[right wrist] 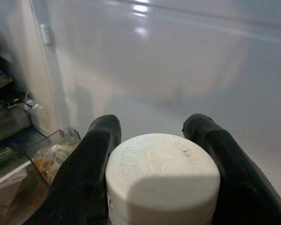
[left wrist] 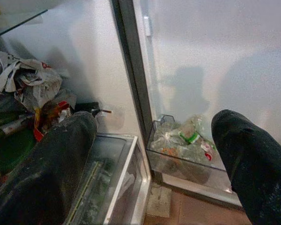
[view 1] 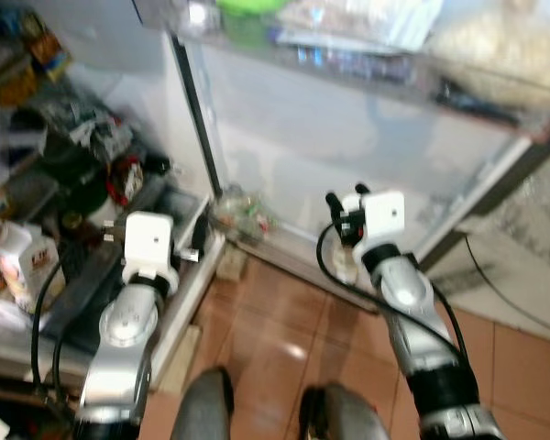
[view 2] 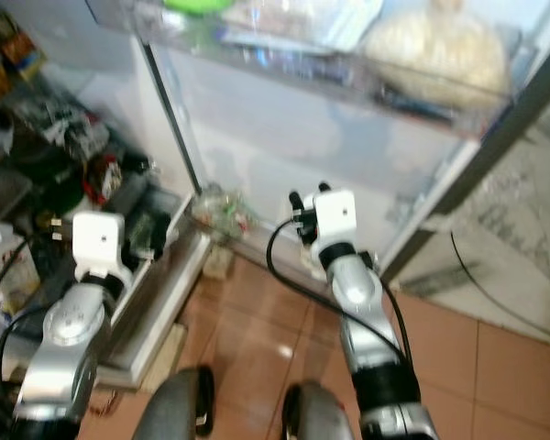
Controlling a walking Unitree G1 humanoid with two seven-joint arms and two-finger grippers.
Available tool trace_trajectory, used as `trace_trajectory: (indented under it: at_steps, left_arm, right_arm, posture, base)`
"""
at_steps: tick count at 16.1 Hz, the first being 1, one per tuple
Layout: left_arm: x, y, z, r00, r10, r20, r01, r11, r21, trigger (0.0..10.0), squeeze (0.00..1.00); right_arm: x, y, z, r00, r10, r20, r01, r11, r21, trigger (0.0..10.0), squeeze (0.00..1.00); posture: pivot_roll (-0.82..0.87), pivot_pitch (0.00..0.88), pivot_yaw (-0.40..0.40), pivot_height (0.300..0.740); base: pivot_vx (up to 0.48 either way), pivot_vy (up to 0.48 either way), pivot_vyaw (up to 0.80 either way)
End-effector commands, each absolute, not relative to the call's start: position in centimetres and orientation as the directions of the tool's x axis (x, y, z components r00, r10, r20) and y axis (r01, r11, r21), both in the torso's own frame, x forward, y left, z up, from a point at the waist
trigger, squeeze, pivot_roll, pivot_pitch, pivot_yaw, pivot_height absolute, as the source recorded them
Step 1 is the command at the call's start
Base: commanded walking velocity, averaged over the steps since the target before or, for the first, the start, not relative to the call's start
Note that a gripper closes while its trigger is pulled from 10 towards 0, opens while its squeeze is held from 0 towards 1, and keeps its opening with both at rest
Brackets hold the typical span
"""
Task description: Restocking fridge
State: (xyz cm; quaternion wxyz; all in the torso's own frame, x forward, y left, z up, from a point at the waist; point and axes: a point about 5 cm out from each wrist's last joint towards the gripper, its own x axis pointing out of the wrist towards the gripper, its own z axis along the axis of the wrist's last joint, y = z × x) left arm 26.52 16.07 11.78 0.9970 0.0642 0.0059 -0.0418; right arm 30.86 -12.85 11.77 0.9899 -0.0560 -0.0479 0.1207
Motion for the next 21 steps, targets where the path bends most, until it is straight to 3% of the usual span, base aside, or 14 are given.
trace_trajectory:
  at_steps: [1,7,11,16,21]
  left_arm:
    - [26.3,16.2,11.7,0.997,-0.068,-0.024,0.071,0.987,0.141,10.0,0.0]
    - [26.6,16.9,11.4,0.999,-0.002,-0.048,0.009,0.988,0.155,10.0,0.0]
    - [26.8,17.3,11.5,0.998,0.027,-0.054,-0.017,0.985,0.17,10.0,0.0]
    - [26.9,18.4,11.5,0.993,0.108,-0.049,-0.096,0.976,0.196,10.0,0.0]
    - [26.9,18.8,11.6,0.988,0.144,-0.048,-0.132,0.971,0.198,10.0,0.0]
  right_arm:
    - [30.9,-12.7,12.2,0.96,0.255,0.112,-0.243,0.964,-0.113,10.0,0.0]
    - [30.8,-12.2,12.3,0.948,0.297,0.118,-0.286,0.953,-0.098,10.0,0.0]
    - [30.7,-11.7,12.5,0.934,0.333,0.128,-0.326,0.943,-0.071,10.0,0.0]
    - [30.1,-10.9,12.4,0.909,0.398,0.128,-0.395,0.917,-0.043,10.0,0.0]
    - [29.5,-9.5,13.1,0.839,0.521,0.16,-0.524,0.851,-0.023,10.0,0.0]
  posture:
    - [0.1,0.18,-0.007,0.681]
    - [0.1,0.184,-0.005,0.676]
    - [0.1,0.186,-0.004,0.631]
    - [0.1,0.184,-0.009,0.631]
    - [0.09,0.19,-0.011,0.631]
  base:
    - [0.0,0.0,0.0]
    - [0.0,0.0,0.0]
    - [0.0,0.0,0.0]
    - [0.0,0.0,0.0]
    - [0.258,0.0,0.0]
